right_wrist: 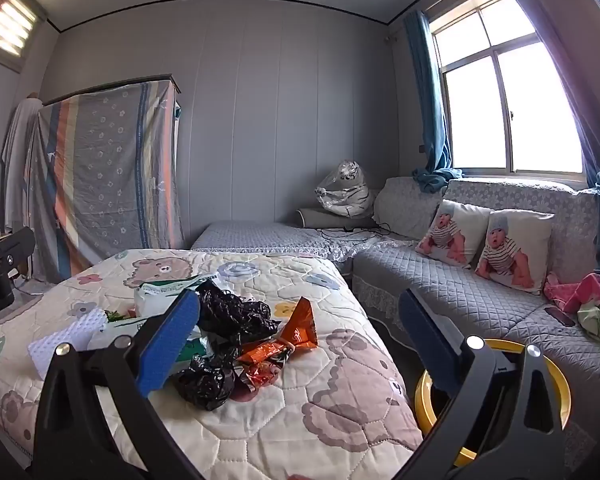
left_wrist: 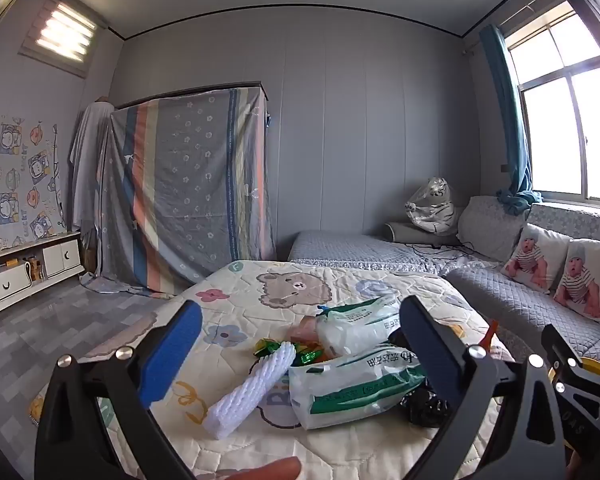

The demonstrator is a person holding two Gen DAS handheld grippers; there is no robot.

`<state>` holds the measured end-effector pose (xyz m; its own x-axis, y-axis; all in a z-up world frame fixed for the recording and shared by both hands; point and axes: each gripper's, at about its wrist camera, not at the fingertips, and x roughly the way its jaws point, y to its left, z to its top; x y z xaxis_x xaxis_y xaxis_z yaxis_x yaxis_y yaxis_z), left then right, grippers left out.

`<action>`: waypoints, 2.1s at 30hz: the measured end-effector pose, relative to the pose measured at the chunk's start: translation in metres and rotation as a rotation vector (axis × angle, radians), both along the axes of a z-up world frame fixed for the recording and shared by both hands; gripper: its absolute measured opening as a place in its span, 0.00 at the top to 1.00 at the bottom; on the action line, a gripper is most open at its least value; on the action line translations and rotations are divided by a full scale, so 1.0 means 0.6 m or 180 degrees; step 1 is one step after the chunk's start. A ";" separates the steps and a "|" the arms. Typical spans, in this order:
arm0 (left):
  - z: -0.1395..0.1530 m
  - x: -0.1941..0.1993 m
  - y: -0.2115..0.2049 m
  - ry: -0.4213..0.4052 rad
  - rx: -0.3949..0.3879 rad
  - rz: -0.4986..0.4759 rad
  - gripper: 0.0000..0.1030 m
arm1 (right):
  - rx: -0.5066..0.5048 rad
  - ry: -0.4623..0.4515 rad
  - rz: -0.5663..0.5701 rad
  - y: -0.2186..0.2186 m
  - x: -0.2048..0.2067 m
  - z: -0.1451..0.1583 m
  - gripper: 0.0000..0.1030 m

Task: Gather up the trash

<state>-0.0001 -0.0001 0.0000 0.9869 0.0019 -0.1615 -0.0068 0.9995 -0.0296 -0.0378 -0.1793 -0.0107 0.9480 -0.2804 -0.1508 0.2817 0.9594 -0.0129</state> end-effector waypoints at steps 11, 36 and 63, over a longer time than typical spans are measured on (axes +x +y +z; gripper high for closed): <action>-0.009 0.002 0.000 0.0017 -0.0016 0.0001 0.07 | 0.0014 0.0014 -0.0012 -0.001 0.000 0.001 0.08; -0.004 0.010 0.005 0.0089 -0.0044 -0.0018 0.07 | 0.0038 0.0040 -0.0034 -0.005 0.005 -0.004 0.08; -0.007 0.007 0.006 0.0098 -0.0056 -0.0013 0.07 | 0.0050 0.0076 -0.0046 -0.005 0.004 -0.009 0.08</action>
